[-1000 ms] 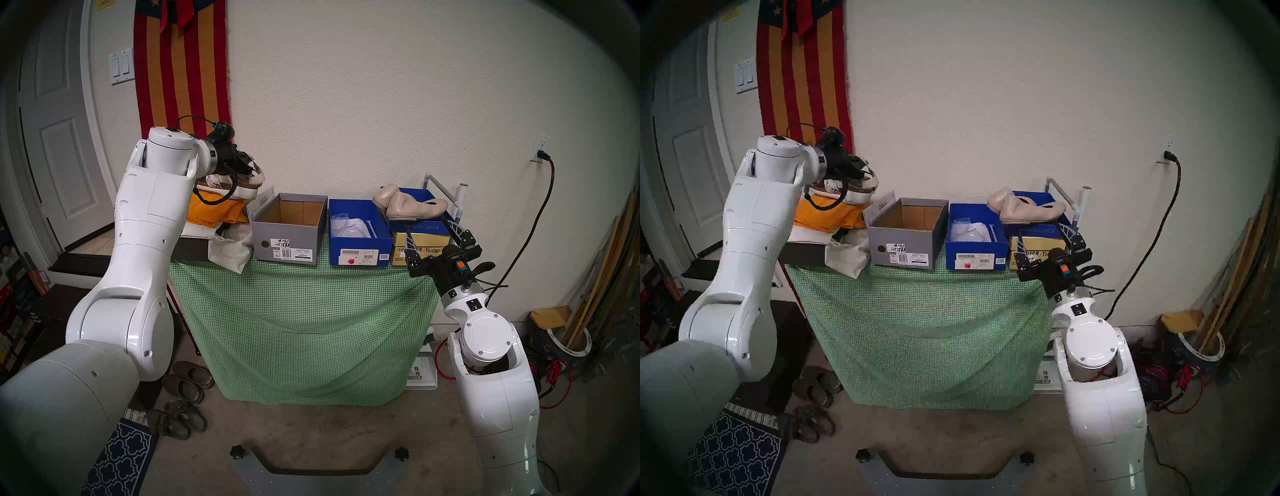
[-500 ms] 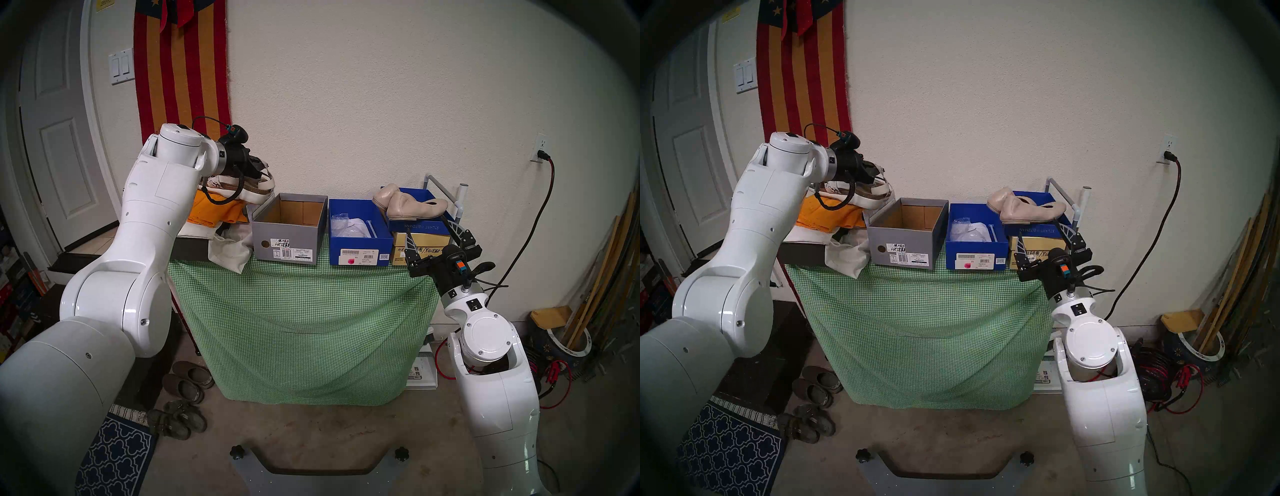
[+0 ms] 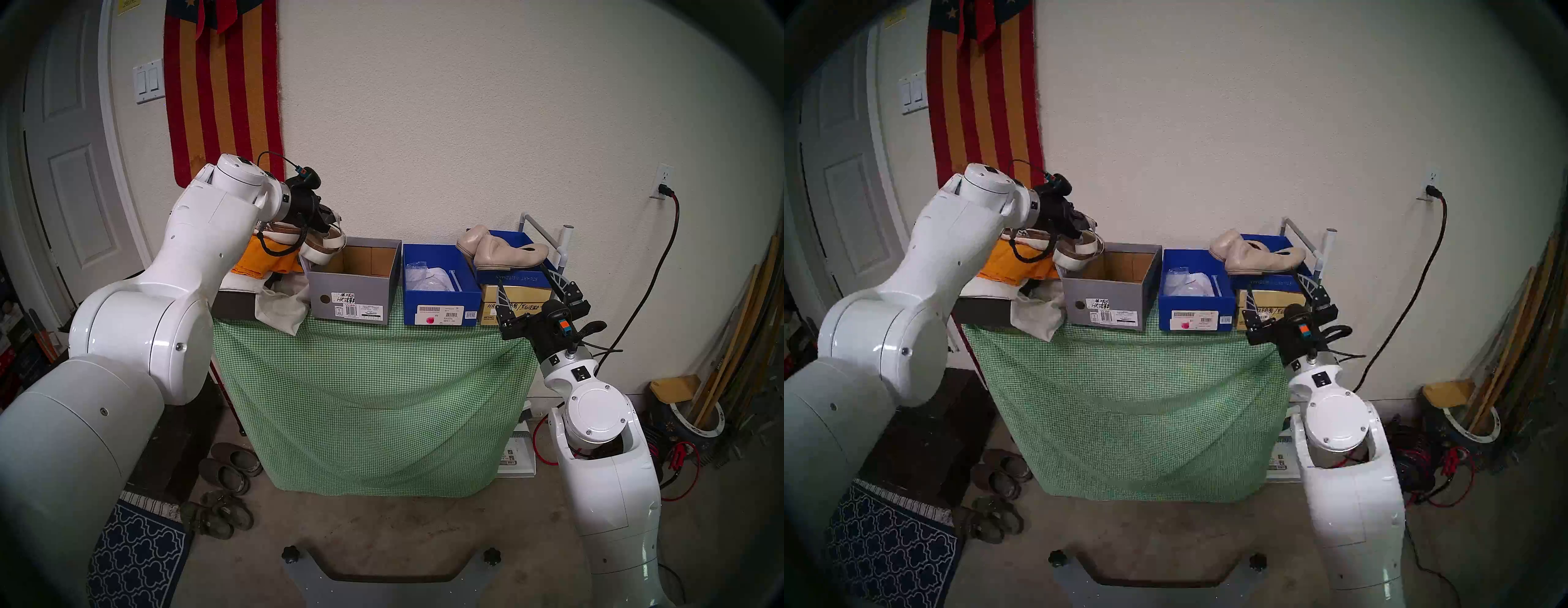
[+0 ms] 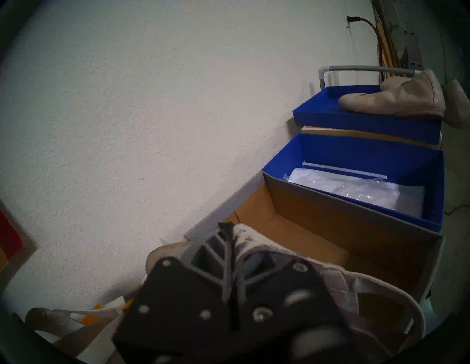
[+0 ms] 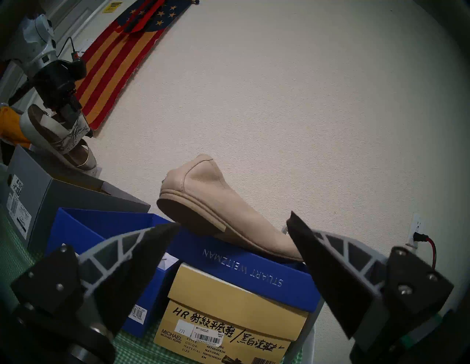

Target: Put shoes into shoe box

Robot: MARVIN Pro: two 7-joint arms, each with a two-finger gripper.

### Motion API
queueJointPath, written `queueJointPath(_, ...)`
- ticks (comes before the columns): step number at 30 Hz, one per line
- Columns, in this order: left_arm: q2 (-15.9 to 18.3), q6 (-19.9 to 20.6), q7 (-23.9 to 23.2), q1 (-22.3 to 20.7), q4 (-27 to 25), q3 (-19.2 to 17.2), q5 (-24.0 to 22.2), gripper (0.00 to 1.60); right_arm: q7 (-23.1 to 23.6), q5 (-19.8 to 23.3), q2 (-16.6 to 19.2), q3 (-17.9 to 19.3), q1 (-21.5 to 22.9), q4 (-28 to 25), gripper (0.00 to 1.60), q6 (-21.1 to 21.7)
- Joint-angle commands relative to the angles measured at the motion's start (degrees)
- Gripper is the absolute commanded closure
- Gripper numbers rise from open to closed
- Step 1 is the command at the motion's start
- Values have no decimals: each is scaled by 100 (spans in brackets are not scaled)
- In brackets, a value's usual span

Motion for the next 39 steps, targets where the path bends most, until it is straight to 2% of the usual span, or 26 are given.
queueJointPath(1, -172, -249, 189, -667, 646, 81, 97, 160, 8, -10, 9, -6, -1, 0, 0, 7)
queueJointPath(2, -171, -242, 234, -594, 539, 45, 96, 160, 8, -10, 9, -5, -1, 1, 0, 7)
queueJointPath(3, -202, -259, 229, -752, 755, 86, 109, 160, 8, -10, 9, -5, -1, 1, 0, 6)
queueJointPath(9, -339, -304, 252, -996, 1037, 158, 186, 160, 7, -8, 8, -5, -1, 1, 0, 5)
queueJointPath(19, -633, -537, 319, -1213, 1511, 363, 364, 160, 8, -9, 9, -6, -1, 1, 0, 5)
queueJointPath(26, -868, -1003, 346, -1070, 1728, 610, 550, 160, 9, -10, 10, -6, -1, 1, 0, 8)
queueJointPath(30, -946, -1348, 400, -739, 1823, 857, 758, 160, 8, -10, 10, -6, -1, 1, 0, 7)
queueJointPath(35, -970, -1653, 689, -377, 1964, 1090, 965, 160, 7, -8, 9, -6, -1, 1, 0, 5)
queueJointPath(39, -875, -1950, 981, -276, 2064, 1210, 1088, 160, 8, -10, 10, -6, -1, 1, 0, 7)
